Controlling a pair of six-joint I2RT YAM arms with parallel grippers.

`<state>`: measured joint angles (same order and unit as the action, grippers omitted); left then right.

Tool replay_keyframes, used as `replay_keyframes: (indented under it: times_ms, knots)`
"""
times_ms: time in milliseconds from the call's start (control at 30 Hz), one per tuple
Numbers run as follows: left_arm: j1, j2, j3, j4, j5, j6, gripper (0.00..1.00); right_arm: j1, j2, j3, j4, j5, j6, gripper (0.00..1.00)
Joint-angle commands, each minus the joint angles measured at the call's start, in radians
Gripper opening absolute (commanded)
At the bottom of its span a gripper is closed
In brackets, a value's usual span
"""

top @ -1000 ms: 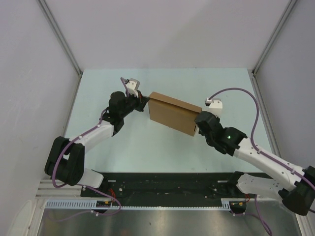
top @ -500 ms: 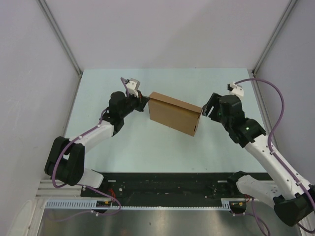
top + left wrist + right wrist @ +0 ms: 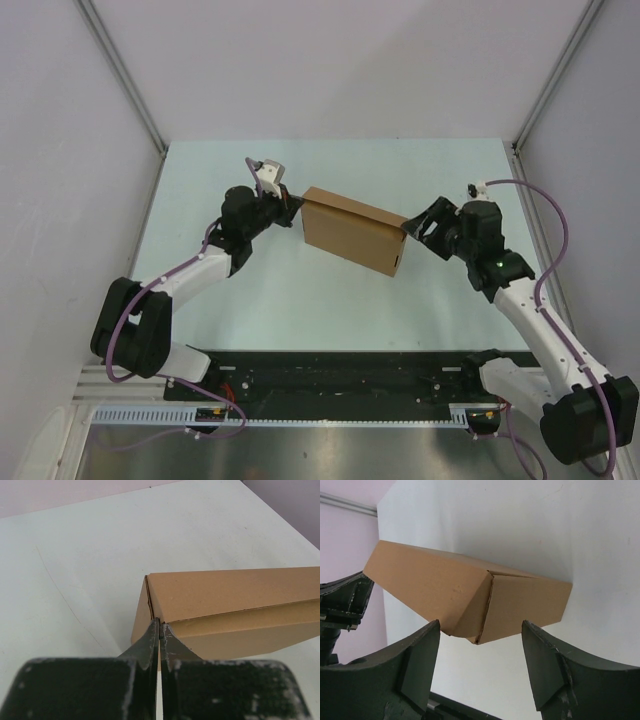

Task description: Fold the paper box

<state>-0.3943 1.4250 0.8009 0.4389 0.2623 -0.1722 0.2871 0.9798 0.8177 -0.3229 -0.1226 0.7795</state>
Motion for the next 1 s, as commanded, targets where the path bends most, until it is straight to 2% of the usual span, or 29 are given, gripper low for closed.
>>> replay_keyframes:
  times_ms: [0,467,667,733,833,867,933,967]
  knots:
    - [-0.009,0.012,-0.011,-0.163,-0.008,0.027,0.0,-0.022,-0.003,-0.037,0.093,-0.1,0.047,0.7]
    - [-0.014,0.015,0.0,-0.181,-0.011,0.028,0.0,-0.104,-0.003,-0.187,0.192,-0.184,0.089,0.47]
    - [-0.014,0.009,0.007,-0.21,-0.017,0.027,0.0,-0.118,0.022,-0.247,0.212,-0.181,0.076,0.33]
    - [-0.014,0.003,0.011,-0.23,-0.028,0.031,0.04,-0.124,0.022,-0.262,0.222,-0.184,0.079,0.32]
    - [-0.012,-0.017,0.017,-0.261,-0.046,0.043,0.18,-0.128,0.016,-0.267,0.223,-0.184,0.079,0.34]
    - [-0.014,-0.023,0.017,-0.266,-0.049,0.045,0.26,-0.131,0.014,-0.267,0.228,-0.183,0.079,0.35]
    - [-0.012,-0.046,0.021,-0.284,-0.07,0.053,0.35,-0.135,0.013,-0.267,0.232,-0.186,0.079,0.36]
    - [-0.012,-0.054,0.024,-0.295,-0.08,0.054,0.44,-0.137,0.011,-0.267,0.232,-0.184,0.079,0.37]
